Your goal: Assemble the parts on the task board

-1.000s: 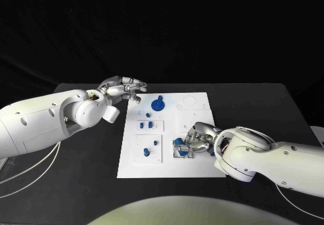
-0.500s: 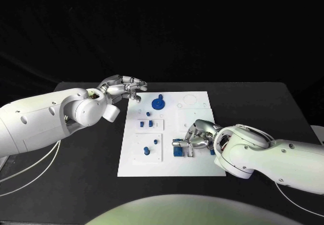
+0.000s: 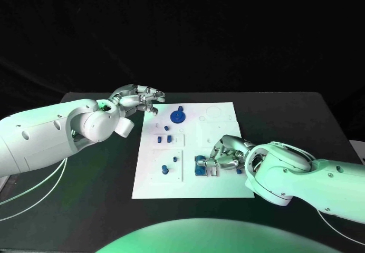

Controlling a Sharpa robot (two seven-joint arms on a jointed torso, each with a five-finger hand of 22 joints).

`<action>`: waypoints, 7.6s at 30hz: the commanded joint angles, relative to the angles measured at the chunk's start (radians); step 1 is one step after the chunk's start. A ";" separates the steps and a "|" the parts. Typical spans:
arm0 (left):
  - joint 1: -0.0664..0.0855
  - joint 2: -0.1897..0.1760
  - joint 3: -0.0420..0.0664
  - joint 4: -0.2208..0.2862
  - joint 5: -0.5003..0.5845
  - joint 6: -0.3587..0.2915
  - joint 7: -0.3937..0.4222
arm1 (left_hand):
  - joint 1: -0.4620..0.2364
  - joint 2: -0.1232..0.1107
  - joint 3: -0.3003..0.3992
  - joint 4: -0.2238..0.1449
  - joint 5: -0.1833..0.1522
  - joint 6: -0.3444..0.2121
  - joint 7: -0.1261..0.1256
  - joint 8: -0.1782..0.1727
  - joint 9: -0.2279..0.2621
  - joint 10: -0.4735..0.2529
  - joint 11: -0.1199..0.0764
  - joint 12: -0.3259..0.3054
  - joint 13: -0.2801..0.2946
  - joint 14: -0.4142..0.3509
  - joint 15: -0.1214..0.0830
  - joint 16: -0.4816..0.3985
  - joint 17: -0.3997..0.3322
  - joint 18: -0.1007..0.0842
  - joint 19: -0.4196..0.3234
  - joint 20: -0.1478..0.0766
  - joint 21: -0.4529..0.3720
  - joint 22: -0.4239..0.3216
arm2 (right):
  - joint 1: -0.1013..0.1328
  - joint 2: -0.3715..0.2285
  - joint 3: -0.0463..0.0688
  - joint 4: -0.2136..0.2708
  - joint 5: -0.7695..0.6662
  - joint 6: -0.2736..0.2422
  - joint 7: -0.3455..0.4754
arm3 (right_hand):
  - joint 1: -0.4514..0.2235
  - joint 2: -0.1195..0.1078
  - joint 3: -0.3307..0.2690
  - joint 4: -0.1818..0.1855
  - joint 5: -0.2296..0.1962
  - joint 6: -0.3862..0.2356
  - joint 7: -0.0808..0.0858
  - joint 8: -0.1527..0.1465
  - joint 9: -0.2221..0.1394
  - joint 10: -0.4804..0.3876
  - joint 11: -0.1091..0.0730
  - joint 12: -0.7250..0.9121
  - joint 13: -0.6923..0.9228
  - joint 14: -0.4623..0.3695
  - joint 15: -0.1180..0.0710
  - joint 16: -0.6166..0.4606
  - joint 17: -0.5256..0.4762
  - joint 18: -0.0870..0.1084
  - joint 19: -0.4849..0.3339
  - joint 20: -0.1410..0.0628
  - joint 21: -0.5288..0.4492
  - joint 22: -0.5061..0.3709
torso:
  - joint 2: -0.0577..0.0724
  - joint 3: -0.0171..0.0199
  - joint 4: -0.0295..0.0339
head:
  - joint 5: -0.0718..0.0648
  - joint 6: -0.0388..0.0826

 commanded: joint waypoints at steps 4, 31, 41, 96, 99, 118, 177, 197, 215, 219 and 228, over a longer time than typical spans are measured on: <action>0.000 0.000 0.001 0.001 -0.003 0.016 0.004 | -0.001 0.006 -0.006 0.001 0.004 -0.007 0.002 0.004 0.001 -0.008 0.000 0.002 0.000 -0.005 0.002 0.000 -0.001 0.009 0.004 0.003 -0.006 -0.001 | 0.000 -0.034 0.000 0.039 -0.007 0.021 0.056 | 0.136 -0.003 0.019 -0.004 0.053 0.011 -0.013 0.009 0.024 0.036 -0.013 0.012 0.155 0.104 -0.013 0.004 0.263 -0.012 0.021 -0.010 0.009 0.185 | -0.001 0.0002 -0.0019 | -0.001 0.002; 0.000 0.000 0.001 0.001 -0.003 0.016 0.005 | 0.000 0.006 -0.006 0.001 0.004 -0.009 0.002 0.005 0.001 -0.011 0.000 0.003 -0.001 -0.006 0.003 0.001 -0.001 0.009 0.004 0.003 -0.008 -0.001 | -0.016 0.005 0.000 -0.009 -0.037 0.032 0.021 | 0.242 0.003 0.027 -0.004 0.061 0.027 -0.029 0.029 0.071 0.042 -0.027 0.019 0.163 0.104 -0.025 0.004 0.263 -0.013 0.024 -0.021 0.015 0.189 | 0.000 -0.0006 -0.0002 | 0.008 -0.006; 0.000 -0.002 0.001 0.001 -0.003 0.017 0.004 | 0.001 0.008 -0.006 0.001 0.004 -0.010 0.002 0.008 0.002 -0.013 0.001 0.004 0.000 -0.006 0.003 0.002 -0.001 0.009 0.004 0.004 -0.009 -0.001 | -0.017 -0.008 0.000 -0.005 -0.046 0.013 0.020 | 0.258 0.015 0.033 -0.002 0.079 0.027 -0.031 0.030 0.080 0.044 -0.029 0.021 0.166 0.104 -0.027 0.004 0.263 -0.013 0.024 -0.024 0.015 0.189 | 0.001 0.0006 0.0000 | 0.009 -0.006; 0.000 -0.004 0.000 0.018 -0.002 0.007 0.040 | 0.003 0.010 -0.006 0.001 0.004 -0.011 0.002 0.012 0.003 -0.015 0.001 0.007 0.000 -0.008 0.004 0.003 -0.002 0.009 0.004 0.004 -0.011 -0.001 | 0.026 -0.238 0.001 0.039 -0.117 -0.075 0.054 | 0.284 0.000 -0.016 -0.001 0.070 -0.040 -0.001 -0.032 0.105 0.014 -0.005 -0.027 0.127 0.103 -0.008 0.003 0.259 -0.006 0.011 -0.010 -0.034 0.178 | 0.000 -0.0003 -0.0006 | -0.034 0.009; 0.000 -0.004 0.000 0.019 -0.002 0.007 0.041 | 0.003 0.010 -0.006 0.001 0.004 -0.011 0.002 0.012 0.003 -0.015 0.001 0.007 0.000 -0.008 0.004 0.003 -0.002 0.009 0.004 0.004 -0.011 -0.001 | 0.010 -0.257 0.000 0.040 -0.150 -0.066 0.043 | 0.283 -0.002 -0.019 -0.001 0.066 -0.038 0.000 -0.035 0.102 0.014 -0.004 -0.027 0.127 0.104 -0.007 0.003 0.260 -0.007 0.012 -0.009 -0.032 0.179 | 0.000 -0.0006 -0.0029 | -0.034 0.007; 0.000 -0.006 0.000 0.017 -0.002 0.011 0.033 | 0.003 0.010 -0.008 0.002 0.004 -0.011 0.002 0.015 0.003 -0.015 0.001 0.009 0.001 -0.009 0.004 0.003 -0.002 0.009 0.004 0.005 -0.012 -0.002 | -0.056 -0.209 -0.001 0.014 -0.197 -0.026 -0.020 | 0.235 -0.004 -0.048 0.001 0.017 0.006 -0.004 -0.048 0.088 0.014 -0.005 -0.031 0.125 0.104 -0.007 0.004 0.263 -0.007 0.014 -0.006 -0.032 0.179 | 0.001 -0.0009 0.0005 | -0.022 0.001; 0.000 -0.012 0.000 0.024 -0.009 0.026 0.031 | 0.017 0.017 0.003 -0.005 0.053 -0.019 0.004 0.026 0.004 -0.021 0.002 0.014 0.000 -0.013 0.004 0.007 -0.002 0.009 0.006 0.005 -0.016 0.001 | -0.073 -0.092 -0.001 0.032 -0.006 -0.119 0.015 | 0.175 -0.179 0.770 -0.028 -0.115 0.017 -0.019 -0.050 0.168 0.034 -0.021 -0.011 0.150 0.104 -0.021 0.004 0.263 -0.015 0.031 -0.021 0.010 0.192 | 0.001 -0.0013 0.0006 | -0.037 0.005; 0.000 -0.011 0.000 0.033 -0.009 0.032 0.024 | 0.016 0.017 0.003 -0.004 0.057 -0.020 0.004 0.028 0.004 -0.022 0.002 0.015 0.000 -0.013 0.004 0.007 -0.003 0.009 0.006 0.005 -0.017 0.002 | -0.085 -0.036 -0.001 -0.013 0.003 -0.096 -0.032 | 0.058 -0.180 0.742 -0.007 -0.150 0.033 -0.020 -0.049 0.171 0.044 -0.021 0.008 0.166 0.104 -0.021 0.004 0.263 -0.017 0.036 -0.021 0.027 0.195 | 0.001 0.0003 -0.0001 | -0.035 0.002; 0.000 -0.011 0.000 0.030 -0.009 0.026 0.020 | 0.013 0.014 0.001 -0.004 0.059 -0.021 0.004 0.029 0.004 -0.027 0.004 0.014 -0.001 -0.014 0.005 0.008 -0.003 0.009 0.006 0.005 -0.017 0.002 | -0.085 -0.026 -0.001 -0.019 -0.002 -0.095 -0.031 | 0.012 -0.178 0.712 -0.004 -0.187 0.036 -0.019 -0.054 0.169 0.045 -0.020 0.009 0.168 0.104 -0.021 0.004 0.263 -0.017 0.035 -0.020 0.023 0.194 | 0.001 0.0001 0.0007 | -0.034 -0.001; 0.000 -0.011 0.000 0.029 -0.009 0.026 0.020 | 0.013 0.013 0.001 -0.003 0.060 -0.021 0.004 0.030 0.004 -0.028 0.004 0.014 -0.001 -0.015 0.005 0.007 -0.003 0.009 0.006 0.005 -0.018 0.002 | -0.085 -0.026 -0.001 -0.020 -0.004 -0.091 -0.031 | -0.032 -0.170 0.685 -0.002 -0.211 0.039 -0.017 -0.059 0.166 0.044 -0.018 0.008 0.167 0.104 -0.018 0.004 0.263 -0.016 0.034 -0.018 0.018 0.193 | 0.001 -0.0004 -0.0001 | -0.034 0.000; 0.000 -0.011 0.000 0.028 -0.009 0.026 0.020 | 0.012 0.013 0.000 -0.003 0.060 -0.022 0.005 0.030 0.004 -0.030 0.004 0.014 -0.002 -0.016 0.006 0.007 -0.003 0.009 0.006 0.006 -0.018 0.003 | -0.085 -0.026 -0.001 -0.020 -0.006 -0.081 -0.027 | -0.070 -0.162 0.598 -0.001 -0.219 0.042 -0.017 -0.064 0.165 0.042 -0.017 0.004 0.165 0.104 -0.018 0.004 0.263 -0.015 0.032 -0.017 0.013 0.192 | 0.001 0.0006 -0.0001 | -0.035 -0.002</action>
